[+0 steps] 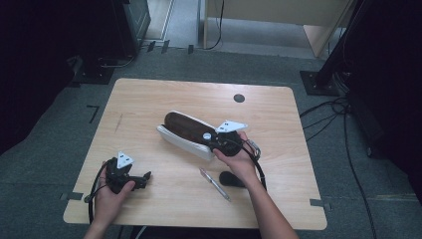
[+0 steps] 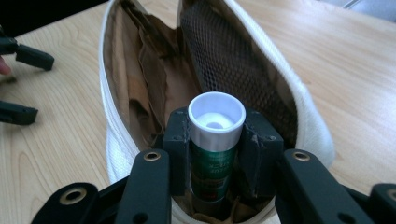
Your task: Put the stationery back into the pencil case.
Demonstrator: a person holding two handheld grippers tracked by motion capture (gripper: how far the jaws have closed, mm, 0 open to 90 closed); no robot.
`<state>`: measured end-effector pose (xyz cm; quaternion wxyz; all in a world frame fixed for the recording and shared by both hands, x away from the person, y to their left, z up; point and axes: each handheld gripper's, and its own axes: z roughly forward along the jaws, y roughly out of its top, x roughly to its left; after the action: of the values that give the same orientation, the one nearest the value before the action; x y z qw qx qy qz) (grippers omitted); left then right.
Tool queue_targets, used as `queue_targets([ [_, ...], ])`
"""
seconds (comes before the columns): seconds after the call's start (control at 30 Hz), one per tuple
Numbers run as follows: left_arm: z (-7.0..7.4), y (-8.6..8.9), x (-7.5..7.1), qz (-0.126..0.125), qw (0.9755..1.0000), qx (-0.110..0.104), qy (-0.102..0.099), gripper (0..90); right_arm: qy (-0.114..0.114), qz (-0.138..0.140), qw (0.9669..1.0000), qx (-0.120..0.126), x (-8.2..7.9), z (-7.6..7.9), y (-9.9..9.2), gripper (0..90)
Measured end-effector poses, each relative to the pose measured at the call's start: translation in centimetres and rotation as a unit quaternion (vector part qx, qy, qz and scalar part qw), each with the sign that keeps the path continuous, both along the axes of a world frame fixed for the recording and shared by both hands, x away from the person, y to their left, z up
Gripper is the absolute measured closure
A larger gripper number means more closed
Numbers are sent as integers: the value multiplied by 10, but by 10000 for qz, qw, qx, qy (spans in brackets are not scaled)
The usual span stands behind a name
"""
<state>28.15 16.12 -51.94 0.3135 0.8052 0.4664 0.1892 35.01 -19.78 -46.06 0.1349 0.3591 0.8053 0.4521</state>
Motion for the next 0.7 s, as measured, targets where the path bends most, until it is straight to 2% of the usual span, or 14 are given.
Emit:
queue_targets([
  [0.4, 0, 0, 0, -1, 10000, 2, 0, 0, 27, 54, 10000, -18, 4, -2, 6, 662],
  [0.7, 0, 0, 0, 0, 10000, 1, 0, 0, 19, 145, 9998, -157, 11, -2, 15, 660],
])
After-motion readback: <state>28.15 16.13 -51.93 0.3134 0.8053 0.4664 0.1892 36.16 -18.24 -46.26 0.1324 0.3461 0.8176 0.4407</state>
